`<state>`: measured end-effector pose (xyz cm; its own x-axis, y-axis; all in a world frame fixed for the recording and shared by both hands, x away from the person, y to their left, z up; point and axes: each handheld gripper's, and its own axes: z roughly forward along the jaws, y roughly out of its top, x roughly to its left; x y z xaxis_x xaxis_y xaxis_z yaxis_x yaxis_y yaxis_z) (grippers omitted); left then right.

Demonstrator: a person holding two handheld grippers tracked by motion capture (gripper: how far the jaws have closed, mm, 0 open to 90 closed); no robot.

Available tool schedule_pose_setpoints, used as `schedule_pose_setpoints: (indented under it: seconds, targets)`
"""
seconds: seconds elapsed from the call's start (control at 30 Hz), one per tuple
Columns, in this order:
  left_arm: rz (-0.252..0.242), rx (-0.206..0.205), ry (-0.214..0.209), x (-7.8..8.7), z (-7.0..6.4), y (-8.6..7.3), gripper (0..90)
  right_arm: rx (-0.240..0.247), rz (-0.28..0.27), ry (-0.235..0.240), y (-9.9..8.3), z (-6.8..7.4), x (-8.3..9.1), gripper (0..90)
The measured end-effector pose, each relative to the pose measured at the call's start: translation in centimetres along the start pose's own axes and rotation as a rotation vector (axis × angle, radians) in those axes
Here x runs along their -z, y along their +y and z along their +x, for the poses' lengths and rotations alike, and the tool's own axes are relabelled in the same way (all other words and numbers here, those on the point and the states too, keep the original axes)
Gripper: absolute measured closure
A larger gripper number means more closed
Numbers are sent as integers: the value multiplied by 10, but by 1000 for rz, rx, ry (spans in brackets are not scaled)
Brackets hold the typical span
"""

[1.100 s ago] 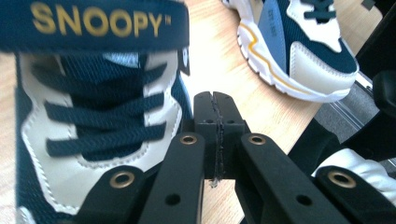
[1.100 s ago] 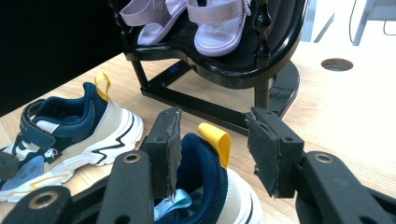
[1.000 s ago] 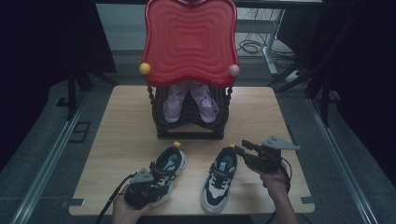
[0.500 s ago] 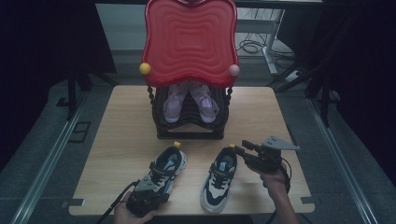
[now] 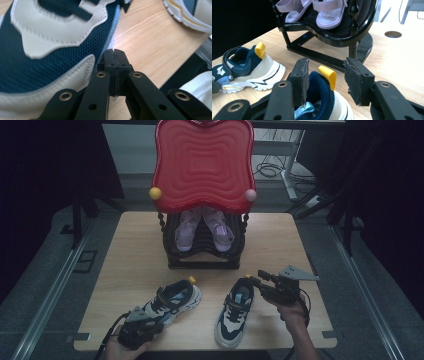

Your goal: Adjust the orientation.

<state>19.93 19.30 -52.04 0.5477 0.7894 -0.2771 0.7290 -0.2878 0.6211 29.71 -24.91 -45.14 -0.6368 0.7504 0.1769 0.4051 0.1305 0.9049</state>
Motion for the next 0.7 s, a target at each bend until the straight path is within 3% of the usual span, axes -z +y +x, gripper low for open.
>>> schedule_pose_setpoints:
  seconds: [0.33, 0.7]
  targets:
    - [-31, 75, 15, 6, 28, -2, 900, -12, -1, -8, -1, -2, 0, 536]
    - [-48, 122, 12, 9, 51, 2, 900, -14, -3, -8, -1, -2, 1, 536]
